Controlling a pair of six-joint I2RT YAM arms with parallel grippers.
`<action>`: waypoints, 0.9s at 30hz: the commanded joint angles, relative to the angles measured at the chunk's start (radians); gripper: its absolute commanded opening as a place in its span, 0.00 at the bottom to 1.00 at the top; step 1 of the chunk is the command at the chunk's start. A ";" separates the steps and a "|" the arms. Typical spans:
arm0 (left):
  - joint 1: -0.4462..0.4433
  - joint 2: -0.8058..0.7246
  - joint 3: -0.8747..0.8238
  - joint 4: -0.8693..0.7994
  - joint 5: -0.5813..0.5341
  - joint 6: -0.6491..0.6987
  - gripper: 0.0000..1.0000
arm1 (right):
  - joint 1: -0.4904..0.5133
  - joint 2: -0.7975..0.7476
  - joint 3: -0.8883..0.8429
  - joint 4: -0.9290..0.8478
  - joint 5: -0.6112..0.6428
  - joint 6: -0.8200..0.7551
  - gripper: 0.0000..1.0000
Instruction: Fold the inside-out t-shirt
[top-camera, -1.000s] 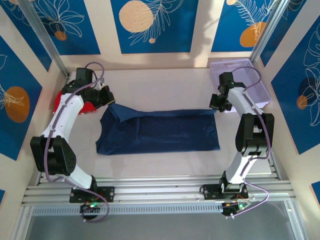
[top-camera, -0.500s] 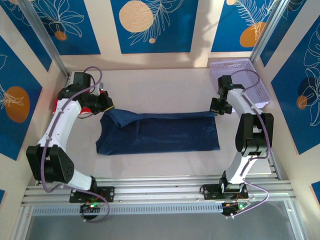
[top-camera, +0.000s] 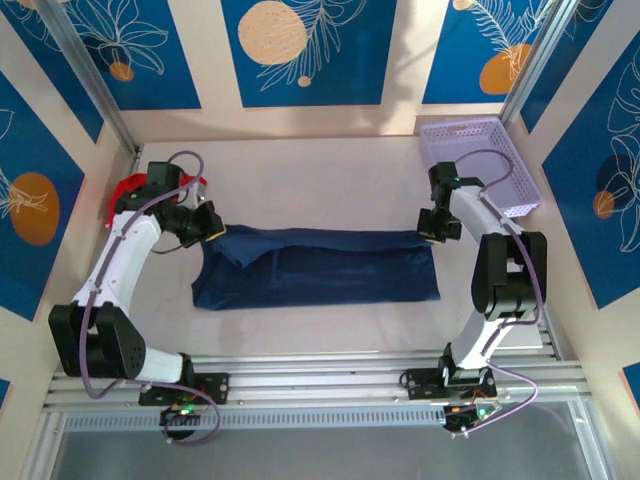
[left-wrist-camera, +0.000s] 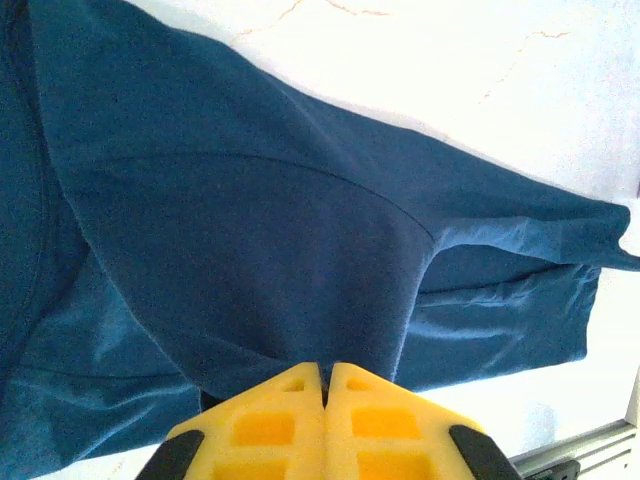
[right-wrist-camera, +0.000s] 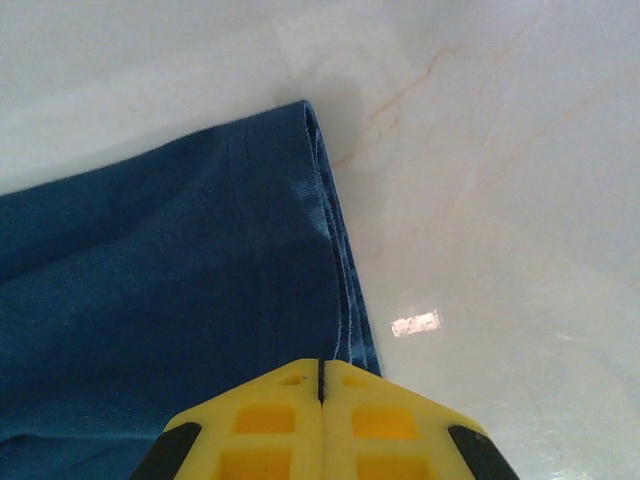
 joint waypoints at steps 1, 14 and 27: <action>0.017 -0.027 -0.027 -0.016 -0.011 0.031 0.00 | 0.020 -0.034 -0.034 -0.030 0.021 0.034 0.00; 0.017 -0.052 -0.130 0.042 0.036 0.010 0.00 | 0.221 -0.221 -0.099 0.182 -0.104 -0.056 0.45; 0.017 -0.065 -0.137 0.045 0.074 -0.001 0.00 | 0.889 -0.073 -0.186 0.952 -0.162 -0.010 0.82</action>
